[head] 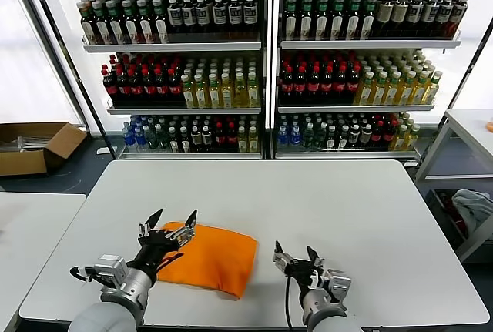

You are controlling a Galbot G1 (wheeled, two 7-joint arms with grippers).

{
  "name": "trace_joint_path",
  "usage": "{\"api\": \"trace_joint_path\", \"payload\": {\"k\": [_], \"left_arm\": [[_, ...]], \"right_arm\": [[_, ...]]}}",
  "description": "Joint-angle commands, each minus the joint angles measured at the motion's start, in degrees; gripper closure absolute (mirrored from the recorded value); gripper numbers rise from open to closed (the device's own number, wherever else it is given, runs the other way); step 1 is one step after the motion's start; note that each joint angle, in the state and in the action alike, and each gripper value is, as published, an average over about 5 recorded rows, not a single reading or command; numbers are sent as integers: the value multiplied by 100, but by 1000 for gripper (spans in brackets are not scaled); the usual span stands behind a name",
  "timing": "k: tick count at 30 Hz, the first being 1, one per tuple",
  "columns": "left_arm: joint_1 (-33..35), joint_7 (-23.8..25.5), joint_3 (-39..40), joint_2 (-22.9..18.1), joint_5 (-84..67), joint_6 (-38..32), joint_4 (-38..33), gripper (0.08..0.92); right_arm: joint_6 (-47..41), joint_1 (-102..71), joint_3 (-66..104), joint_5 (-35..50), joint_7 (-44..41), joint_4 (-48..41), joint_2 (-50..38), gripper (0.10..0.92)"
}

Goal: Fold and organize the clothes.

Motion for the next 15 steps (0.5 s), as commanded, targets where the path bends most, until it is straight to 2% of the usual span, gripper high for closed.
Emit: {"api": "trace_joint_path", "payload": {"k": [1,15], "left_arm": [[134,-252,-177,-43,468,149,-1,177],[267,-271,-302,-171,489,181,-28,177]], "right_arm": [[-325,778,-977,1149,281,-139,-539,203],[-324,973,-1445,1054,300,-766,-257,203]]}}
